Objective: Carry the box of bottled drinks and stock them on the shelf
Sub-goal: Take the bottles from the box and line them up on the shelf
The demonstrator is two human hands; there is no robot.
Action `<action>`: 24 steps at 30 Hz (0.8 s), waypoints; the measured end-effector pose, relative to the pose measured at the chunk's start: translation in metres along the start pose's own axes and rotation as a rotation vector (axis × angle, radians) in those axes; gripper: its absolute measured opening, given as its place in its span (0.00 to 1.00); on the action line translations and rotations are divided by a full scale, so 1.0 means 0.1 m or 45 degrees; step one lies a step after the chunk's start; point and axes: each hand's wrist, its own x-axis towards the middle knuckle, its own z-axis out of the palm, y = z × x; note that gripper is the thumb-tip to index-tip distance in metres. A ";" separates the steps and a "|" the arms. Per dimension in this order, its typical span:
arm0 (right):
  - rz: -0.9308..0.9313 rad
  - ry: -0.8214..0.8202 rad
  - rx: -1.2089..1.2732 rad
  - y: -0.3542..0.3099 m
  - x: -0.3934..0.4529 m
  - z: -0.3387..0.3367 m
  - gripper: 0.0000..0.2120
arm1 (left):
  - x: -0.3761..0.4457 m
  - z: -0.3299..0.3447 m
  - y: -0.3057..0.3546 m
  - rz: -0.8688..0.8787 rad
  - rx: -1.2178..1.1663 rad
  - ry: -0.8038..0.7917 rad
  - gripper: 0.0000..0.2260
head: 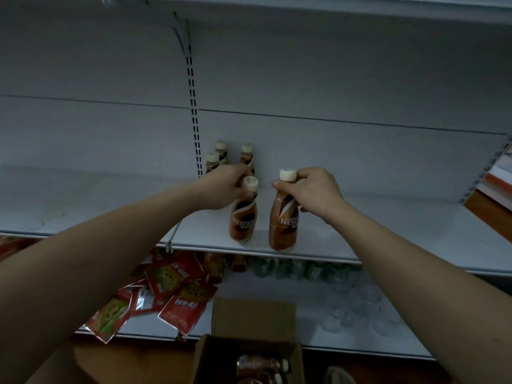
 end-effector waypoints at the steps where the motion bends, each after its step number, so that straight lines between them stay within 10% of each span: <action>1: -0.013 0.016 -0.023 0.01 0.06 0.03 0.16 | 0.08 0.00 -0.02 0.002 0.031 -0.013 0.12; 19: 0.083 0.102 -0.027 0.30 1.11 0.69 0.22 | 0.95 0.00 -0.54 0.136 0.034 -0.301 0.17; 24: 0.153 -0.148 0.070 0.30 1.07 0.72 0.26 | 0.95 0.09 -0.55 0.130 0.005 -0.257 0.14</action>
